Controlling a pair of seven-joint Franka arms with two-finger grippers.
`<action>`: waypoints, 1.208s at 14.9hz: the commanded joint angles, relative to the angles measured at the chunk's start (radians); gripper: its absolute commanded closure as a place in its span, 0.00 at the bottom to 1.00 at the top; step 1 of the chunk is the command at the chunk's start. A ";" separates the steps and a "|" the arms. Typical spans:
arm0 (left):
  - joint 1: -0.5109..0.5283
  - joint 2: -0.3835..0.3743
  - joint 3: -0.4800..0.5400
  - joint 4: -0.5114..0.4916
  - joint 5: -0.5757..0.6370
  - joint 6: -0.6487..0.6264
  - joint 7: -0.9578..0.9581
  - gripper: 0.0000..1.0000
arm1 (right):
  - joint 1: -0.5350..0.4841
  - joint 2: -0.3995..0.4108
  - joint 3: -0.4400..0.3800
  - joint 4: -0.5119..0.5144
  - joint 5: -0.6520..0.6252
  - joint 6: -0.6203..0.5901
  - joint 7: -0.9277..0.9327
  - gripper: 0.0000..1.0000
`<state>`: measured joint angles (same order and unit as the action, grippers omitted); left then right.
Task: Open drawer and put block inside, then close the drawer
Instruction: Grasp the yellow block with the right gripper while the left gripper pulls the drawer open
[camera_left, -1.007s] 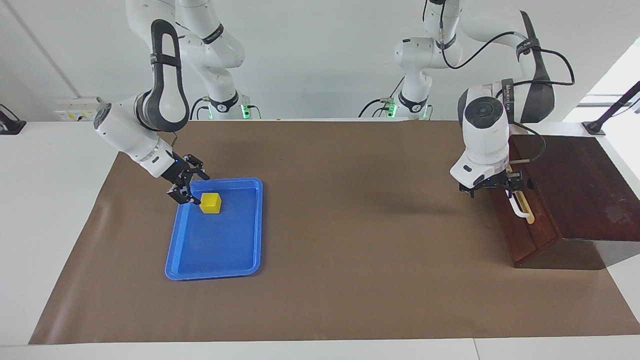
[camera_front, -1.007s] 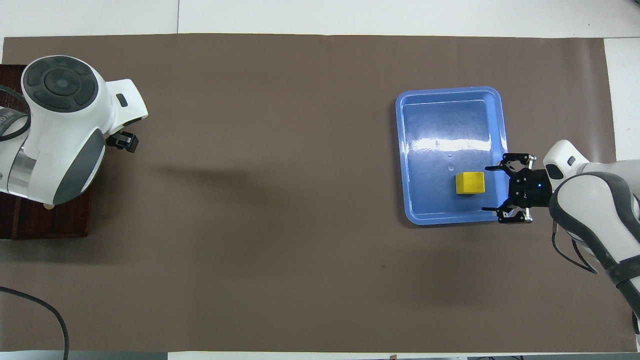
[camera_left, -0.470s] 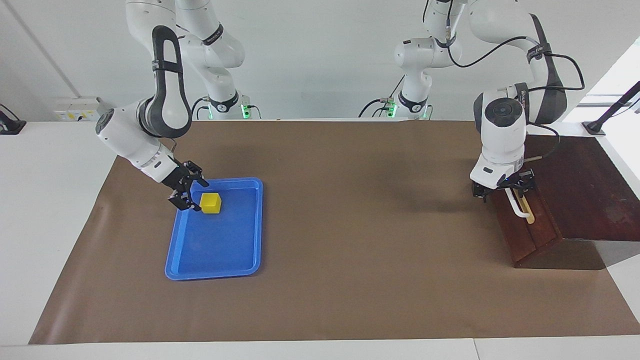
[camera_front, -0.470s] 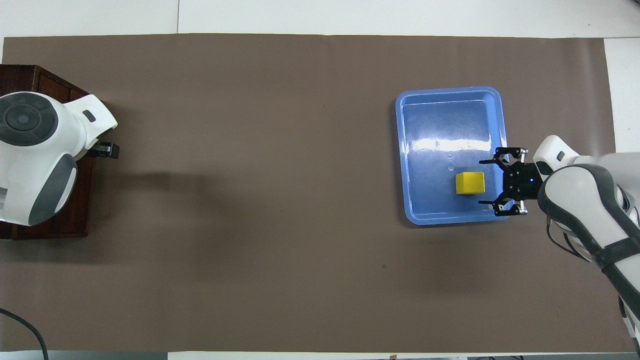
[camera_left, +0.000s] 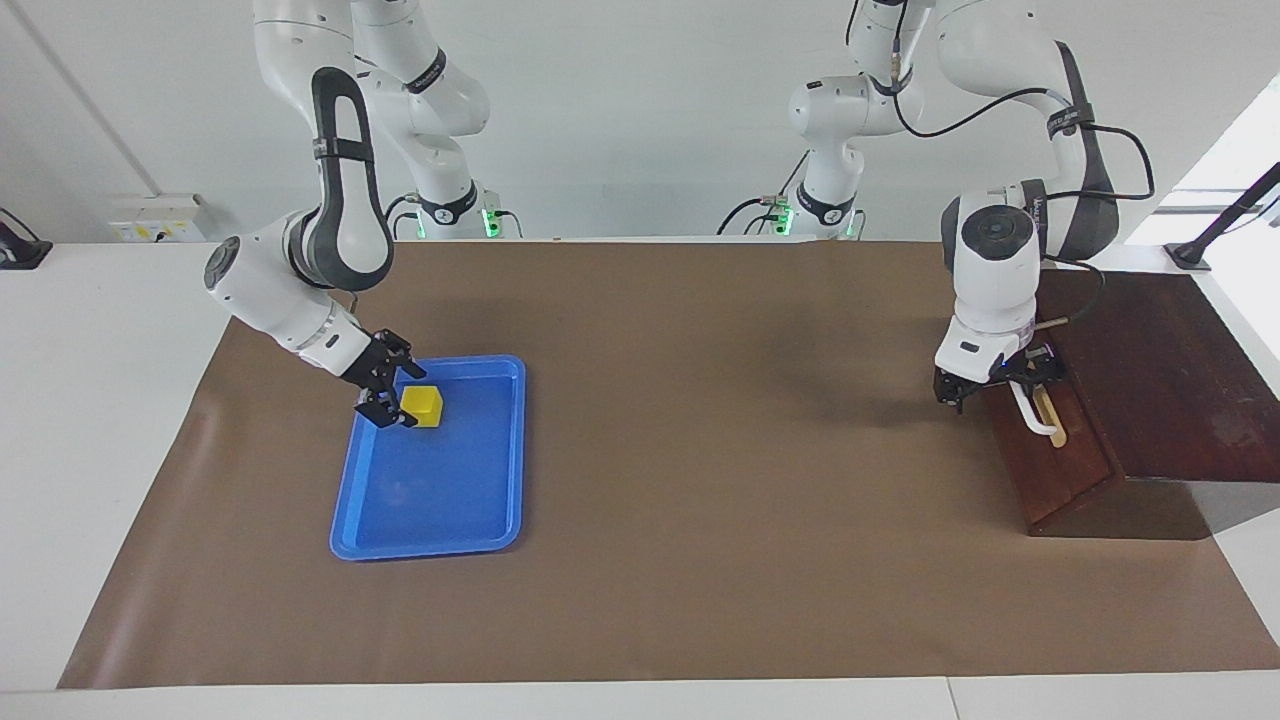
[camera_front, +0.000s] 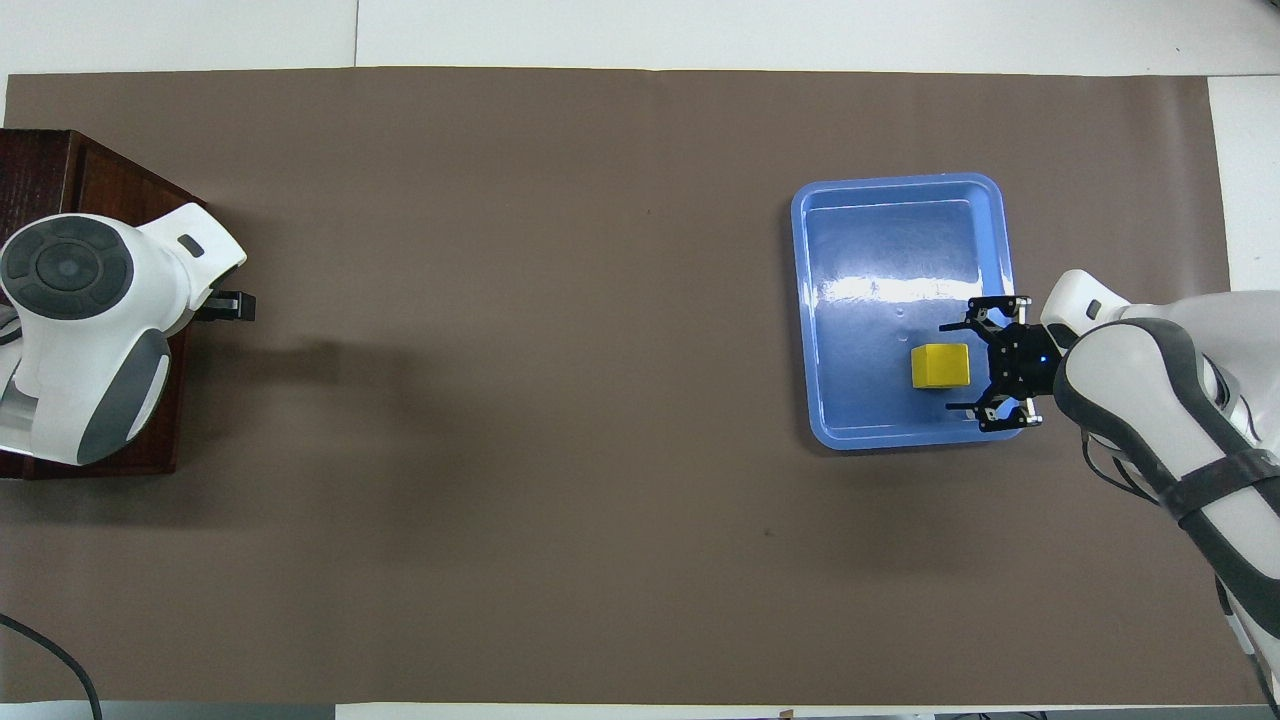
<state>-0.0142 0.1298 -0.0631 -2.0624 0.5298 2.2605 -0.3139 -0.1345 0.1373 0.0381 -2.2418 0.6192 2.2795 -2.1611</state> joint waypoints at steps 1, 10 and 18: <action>-0.090 0.016 0.000 -0.016 0.015 0.027 -0.151 0.00 | -0.005 0.013 0.000 0.014 -0.019 0.003 -0.051 0.00; -0.268 0.031 0.000 0.041 -0.166 -0.021 -0.264 0.00 | -0.020 0.010 0.000 0.002 -0.019 0.006 -0.060 0.00; -0.251 0.031 0.002 0.128 -0.166 -0.142 -0.254 0.00 | -0.027 0.010 -0.001 0.001 -0.019 0.009 -0.060 0.94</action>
<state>-0.2490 0.1489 -0.0681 -2.0074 0.3823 2.1956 -0.5613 -0.1491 0.1425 0.0304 -2.2402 0.6083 2.2818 -2.1997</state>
